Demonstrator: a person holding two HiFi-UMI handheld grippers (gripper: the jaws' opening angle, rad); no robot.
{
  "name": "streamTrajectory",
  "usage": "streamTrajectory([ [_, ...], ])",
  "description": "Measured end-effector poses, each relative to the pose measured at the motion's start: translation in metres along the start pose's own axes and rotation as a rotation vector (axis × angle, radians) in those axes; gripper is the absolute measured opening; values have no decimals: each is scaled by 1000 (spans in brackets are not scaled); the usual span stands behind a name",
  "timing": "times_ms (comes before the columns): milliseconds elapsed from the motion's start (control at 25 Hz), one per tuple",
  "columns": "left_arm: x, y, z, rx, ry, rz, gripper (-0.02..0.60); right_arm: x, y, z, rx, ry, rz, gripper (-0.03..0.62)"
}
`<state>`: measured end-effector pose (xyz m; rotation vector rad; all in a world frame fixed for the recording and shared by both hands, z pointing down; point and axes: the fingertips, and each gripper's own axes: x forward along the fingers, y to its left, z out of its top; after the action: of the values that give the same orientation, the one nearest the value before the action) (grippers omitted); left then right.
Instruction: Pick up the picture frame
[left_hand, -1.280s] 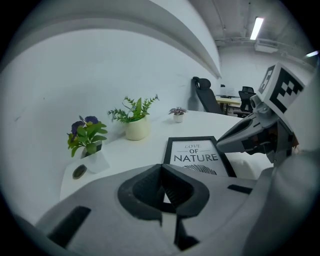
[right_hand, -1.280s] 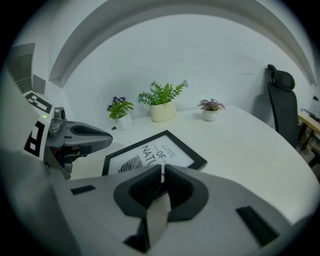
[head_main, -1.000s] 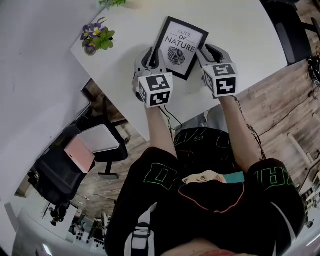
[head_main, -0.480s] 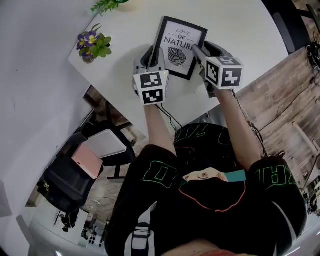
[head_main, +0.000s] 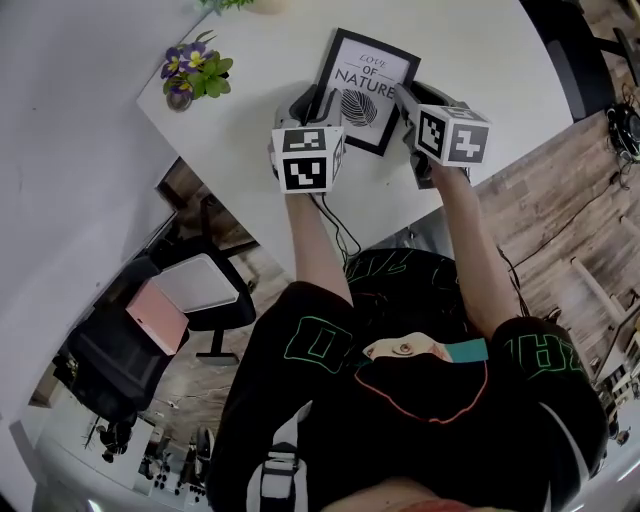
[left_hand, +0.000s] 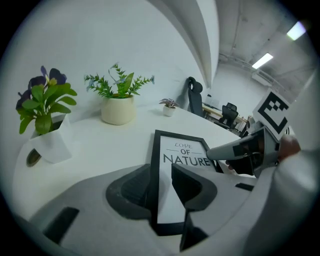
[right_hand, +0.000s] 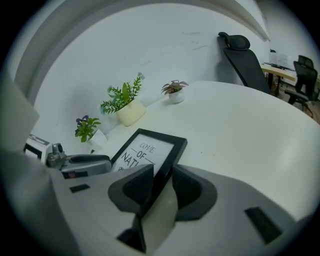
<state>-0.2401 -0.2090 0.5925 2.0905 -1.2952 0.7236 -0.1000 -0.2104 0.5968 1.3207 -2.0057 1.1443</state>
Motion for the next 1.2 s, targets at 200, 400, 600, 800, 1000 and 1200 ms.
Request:
streamTrajectory([
  [200, -2, 0, -1, -62, 39, 93, 43, 3, -4, 11, -49, 22, 34, 110],
  [400, -8, -7, -15, -122, 63, 123, 5, 6, 7, 19, -151, 43, 89, 101],
  [600, -21, -13, -29, -47, 75, 223, 63, 2, 11, 14, -232, 73, 143, 103],
  [800, -25, -11, -41, -85, 93, 262, 129, 2, 18, 13, -300, 91, 181, 100],
  [1000, -23, -17, -43, -216, 74, 276, 83, -1, 17, 13, -343, 100, 210, 98],
  [1200, -27, -20, -44, -302, 58, 285, 84, -10, 21, 21, -405, 81, 241, 98],
])
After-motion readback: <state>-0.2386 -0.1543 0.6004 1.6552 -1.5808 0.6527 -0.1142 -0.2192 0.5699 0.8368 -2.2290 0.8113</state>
